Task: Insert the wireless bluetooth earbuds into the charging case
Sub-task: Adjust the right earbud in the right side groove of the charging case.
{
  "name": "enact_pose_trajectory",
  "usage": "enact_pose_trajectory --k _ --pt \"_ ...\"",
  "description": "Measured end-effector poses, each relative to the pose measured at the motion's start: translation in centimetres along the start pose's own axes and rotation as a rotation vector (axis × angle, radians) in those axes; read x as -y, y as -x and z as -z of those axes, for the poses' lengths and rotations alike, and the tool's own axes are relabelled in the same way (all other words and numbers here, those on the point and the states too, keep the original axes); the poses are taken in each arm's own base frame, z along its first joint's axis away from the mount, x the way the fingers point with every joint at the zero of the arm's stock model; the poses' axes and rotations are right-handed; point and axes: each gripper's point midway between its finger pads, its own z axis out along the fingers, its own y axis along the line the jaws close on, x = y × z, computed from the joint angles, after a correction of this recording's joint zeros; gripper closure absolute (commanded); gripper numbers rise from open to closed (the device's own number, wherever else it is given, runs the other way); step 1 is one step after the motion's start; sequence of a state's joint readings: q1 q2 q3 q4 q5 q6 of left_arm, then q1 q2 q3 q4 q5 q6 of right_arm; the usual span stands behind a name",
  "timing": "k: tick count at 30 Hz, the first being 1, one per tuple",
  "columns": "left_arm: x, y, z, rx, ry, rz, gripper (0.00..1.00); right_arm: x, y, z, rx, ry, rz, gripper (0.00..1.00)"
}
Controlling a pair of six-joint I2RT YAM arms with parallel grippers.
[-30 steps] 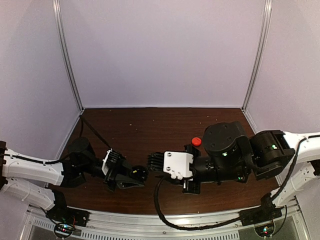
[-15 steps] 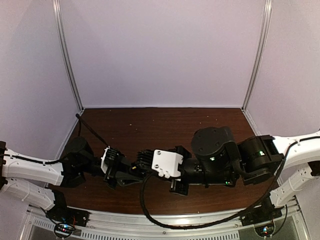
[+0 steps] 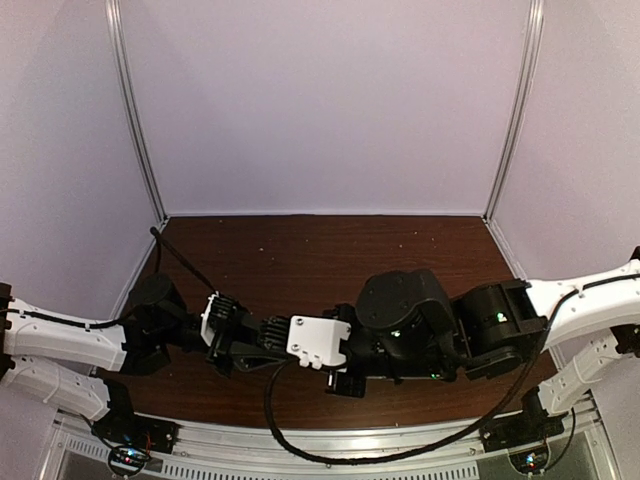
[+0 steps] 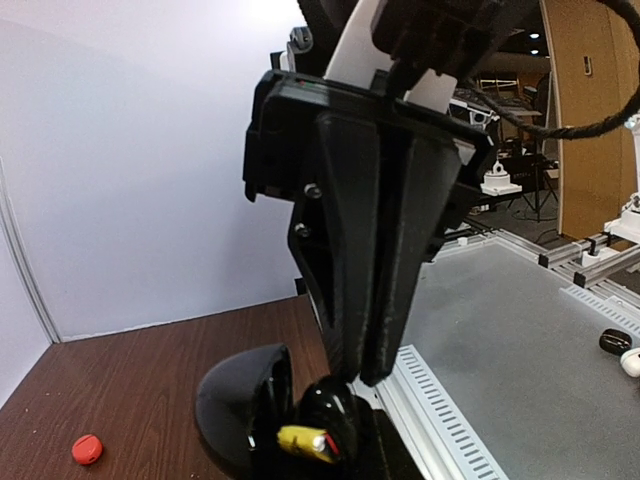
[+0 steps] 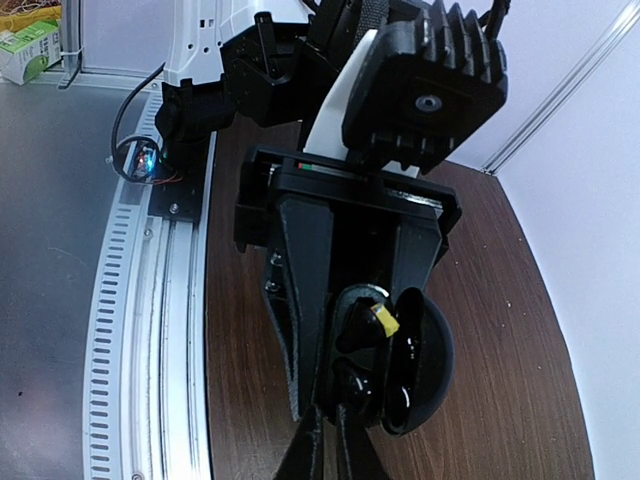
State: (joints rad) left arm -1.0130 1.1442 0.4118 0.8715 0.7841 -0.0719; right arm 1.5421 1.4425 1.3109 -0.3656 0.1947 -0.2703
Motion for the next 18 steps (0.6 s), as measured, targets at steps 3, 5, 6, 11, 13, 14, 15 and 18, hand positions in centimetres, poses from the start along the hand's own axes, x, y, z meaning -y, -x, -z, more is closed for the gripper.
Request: enact_pose_trajectory --k 3,5,6,11,13,14,15,18 --pt "0.0 0.0 0.0 0.001 0.002 -0.001 0.87 -0.1 0.0 -0.3 -0.004 0.001 0.008 0.94" --pt "-0.1 -0.1 0.0 -0.002 0.003 0.003 0.87 -0.1 -0.1 -0.4 -0.007 0.002 0.013 0.93" --pt "-0.1 -0.1 0.0 -0.002 0.004 0.003 0.87 -0.1 -0.1 -0.4 -0.007 0.001 0.014 0.92" --pt "-0.2 -0.2 0.2 0.002 0.023 0.009 0.87 -0.2 0.1 -0.2 -0.001 0.012 0.015 0.73" --pt "-0.4 -0.2 0.2 0.003 0.031 0.013 0.87 -0.1 0.6 0.3 0.02 0.019 0.009 0.62" --pt "-0.5 -0.1 0.2 0.005 0.037 0.013 0.87 0.0 1.0 0.7 0.038 0.023 0.003 0.58" --pt "-0.5 -0.1 0.2 0.007 0.042 0.013 0.87 0.1 1.3 1.2 0.054 0.025 -0.007 0.54" --pt "-0.7 -0.1 0.2 0.007 0.051 0.016 0.87 0.9 2.7 3.1 0.122 0.023 -0.024 0.46"
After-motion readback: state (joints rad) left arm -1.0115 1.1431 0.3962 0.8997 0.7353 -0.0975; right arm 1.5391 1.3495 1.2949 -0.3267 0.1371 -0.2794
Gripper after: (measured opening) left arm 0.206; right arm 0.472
